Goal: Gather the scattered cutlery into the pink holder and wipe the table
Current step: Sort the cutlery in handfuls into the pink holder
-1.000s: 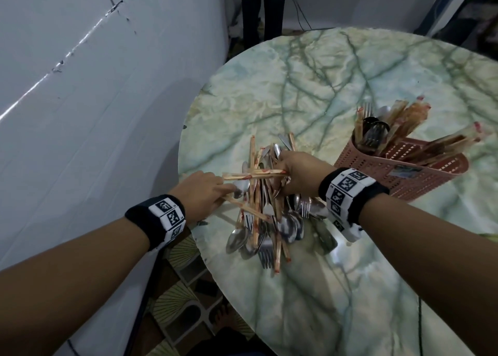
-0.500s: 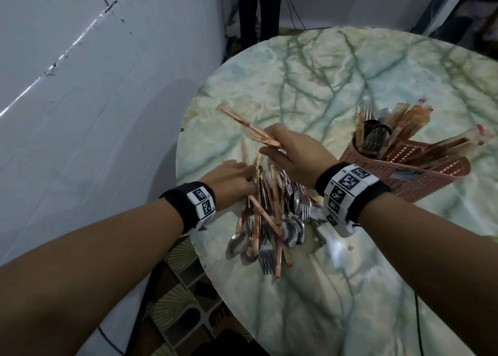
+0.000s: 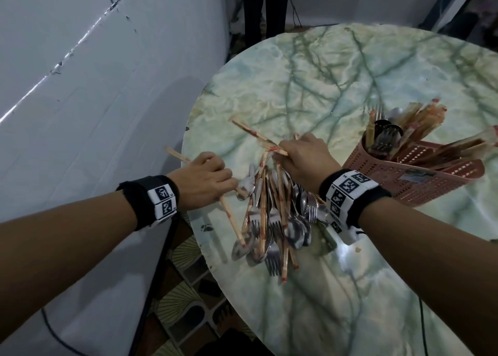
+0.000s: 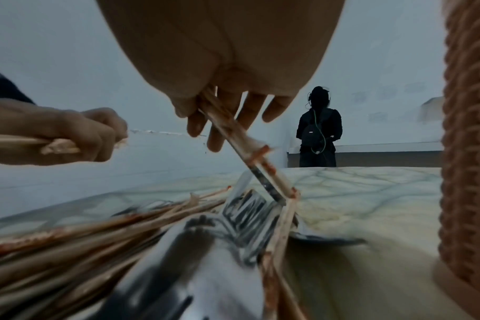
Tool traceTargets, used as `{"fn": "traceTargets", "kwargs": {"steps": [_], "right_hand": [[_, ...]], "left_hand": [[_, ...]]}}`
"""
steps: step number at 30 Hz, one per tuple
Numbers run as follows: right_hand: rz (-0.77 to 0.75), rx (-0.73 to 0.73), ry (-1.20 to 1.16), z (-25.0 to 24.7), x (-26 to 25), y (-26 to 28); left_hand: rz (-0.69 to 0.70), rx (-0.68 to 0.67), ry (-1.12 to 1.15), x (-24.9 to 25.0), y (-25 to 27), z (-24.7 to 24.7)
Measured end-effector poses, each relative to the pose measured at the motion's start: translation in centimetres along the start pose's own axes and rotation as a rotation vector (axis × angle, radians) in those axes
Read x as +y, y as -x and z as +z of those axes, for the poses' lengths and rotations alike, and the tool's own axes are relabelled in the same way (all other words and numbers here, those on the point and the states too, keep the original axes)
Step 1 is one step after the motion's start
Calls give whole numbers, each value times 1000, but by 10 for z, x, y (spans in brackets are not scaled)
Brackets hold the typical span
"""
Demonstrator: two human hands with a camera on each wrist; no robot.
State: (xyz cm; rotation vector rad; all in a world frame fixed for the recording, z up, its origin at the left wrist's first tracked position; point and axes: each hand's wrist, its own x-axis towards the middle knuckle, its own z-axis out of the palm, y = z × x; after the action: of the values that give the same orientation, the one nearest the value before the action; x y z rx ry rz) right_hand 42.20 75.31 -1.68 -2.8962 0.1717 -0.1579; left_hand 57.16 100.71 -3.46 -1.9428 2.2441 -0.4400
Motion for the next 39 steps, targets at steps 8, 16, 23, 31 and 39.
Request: {"fn": "traceTargets", "kwargs": {"steps": [8, 16, 23, 31, 39], "right_hand": [[-42, -19, -142, 1, -2, 1], [176, -31, -188, 11, 7, -4], [249, -75, -212, 22, 10, -3], [231, -86, -238, 21, 9, 1], [181, -151, -249, 16, -7, -1]], "left_hand": [[28, -129, 139, -6, -30, 8], [69, -113, 84, -24, -68, 16], [144, -37, 119, -17, -79, 22], [115, 148, 132, -20, -74, 15], [146, 110, 72, 2, -27, 11]]}}
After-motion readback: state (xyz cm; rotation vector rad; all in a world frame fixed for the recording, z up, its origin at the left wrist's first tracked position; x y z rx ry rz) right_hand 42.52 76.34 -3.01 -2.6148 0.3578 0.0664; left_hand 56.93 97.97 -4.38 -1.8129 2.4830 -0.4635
